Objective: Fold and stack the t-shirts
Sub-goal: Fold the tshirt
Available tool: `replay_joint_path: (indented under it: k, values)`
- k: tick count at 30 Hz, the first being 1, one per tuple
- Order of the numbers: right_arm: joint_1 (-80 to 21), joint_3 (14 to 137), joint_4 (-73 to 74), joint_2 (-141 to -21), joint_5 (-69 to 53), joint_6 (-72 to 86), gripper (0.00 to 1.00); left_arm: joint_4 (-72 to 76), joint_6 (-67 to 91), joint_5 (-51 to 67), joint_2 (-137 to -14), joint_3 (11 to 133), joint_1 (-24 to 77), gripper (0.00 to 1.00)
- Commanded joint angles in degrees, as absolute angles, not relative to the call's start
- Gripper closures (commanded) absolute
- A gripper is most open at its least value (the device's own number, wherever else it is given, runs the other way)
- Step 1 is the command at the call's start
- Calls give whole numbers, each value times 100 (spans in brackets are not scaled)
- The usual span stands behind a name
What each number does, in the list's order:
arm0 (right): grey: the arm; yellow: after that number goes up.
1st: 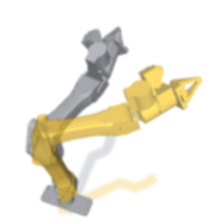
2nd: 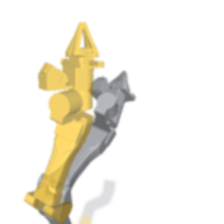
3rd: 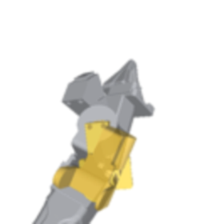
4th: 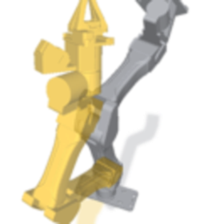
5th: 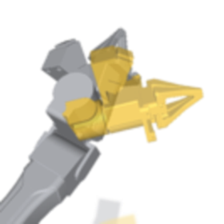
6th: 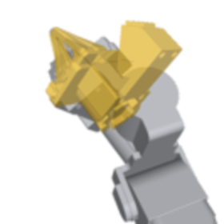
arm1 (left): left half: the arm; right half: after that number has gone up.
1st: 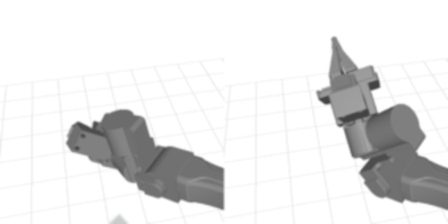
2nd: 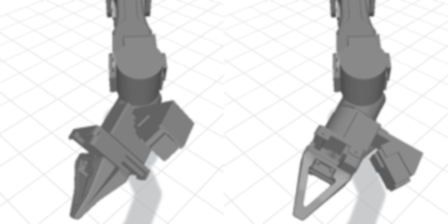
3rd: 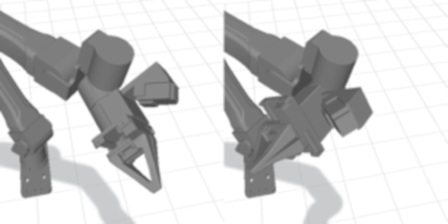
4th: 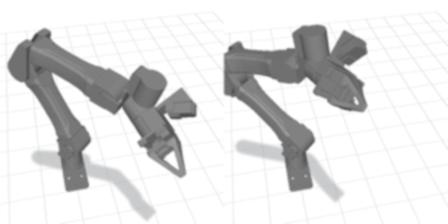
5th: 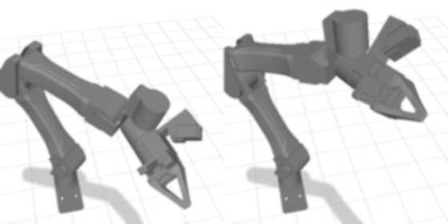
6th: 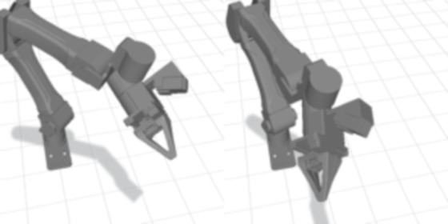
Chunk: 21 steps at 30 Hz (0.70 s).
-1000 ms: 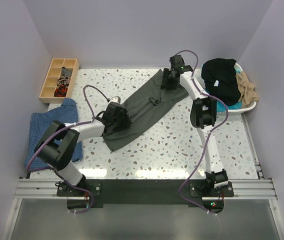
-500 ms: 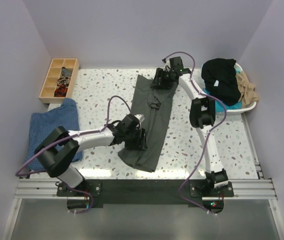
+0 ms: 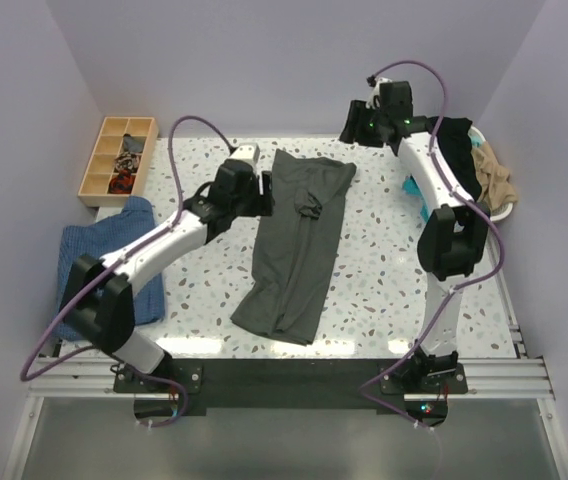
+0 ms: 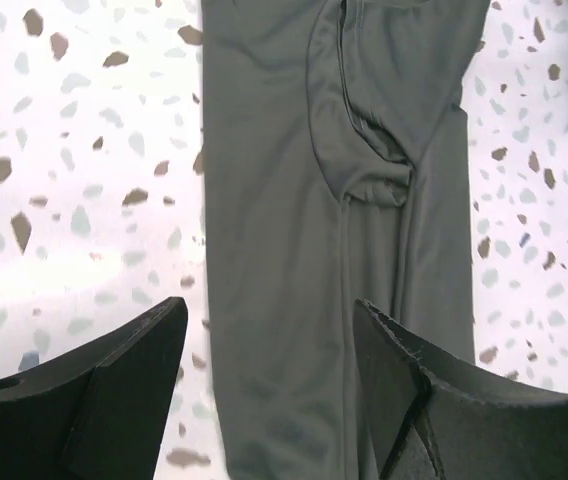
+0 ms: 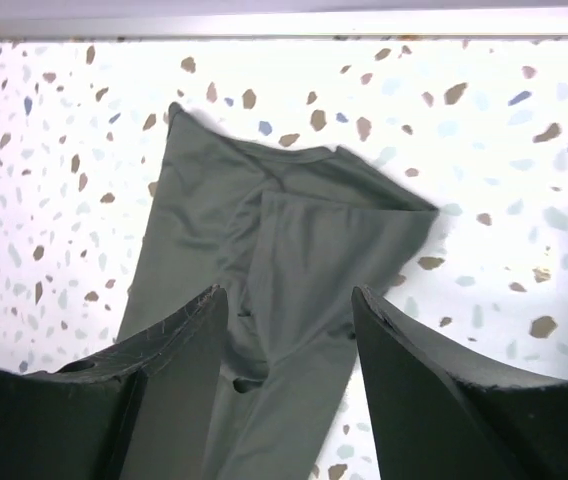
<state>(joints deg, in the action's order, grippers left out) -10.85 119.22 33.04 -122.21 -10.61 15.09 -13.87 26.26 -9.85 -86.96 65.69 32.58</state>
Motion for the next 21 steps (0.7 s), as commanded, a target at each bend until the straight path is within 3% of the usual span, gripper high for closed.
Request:
replay_joint_path:
  k: [1, 4, 8, 21]
  values:
    - [-1090, 11005, 3226, -12182, -474, 1529, 44, -545, 1978, -432, -10166, 7767, 2884, 28]
    - [-1081, 10749, 3129, -12286, -465, 1643, 45, -406, 1899, 332, -11177, 8734, 2681, 29]
    - [-1081, 10687, 3006, -12463, -387, 1670, 45, -343, 1723, 527, -12144, 9753, 2593, 29]
    - [-1081, 11425, 3243, -13508, -702, 1872, 45, 184, 1792, 1783, -13894, 11407, 2356, 27]
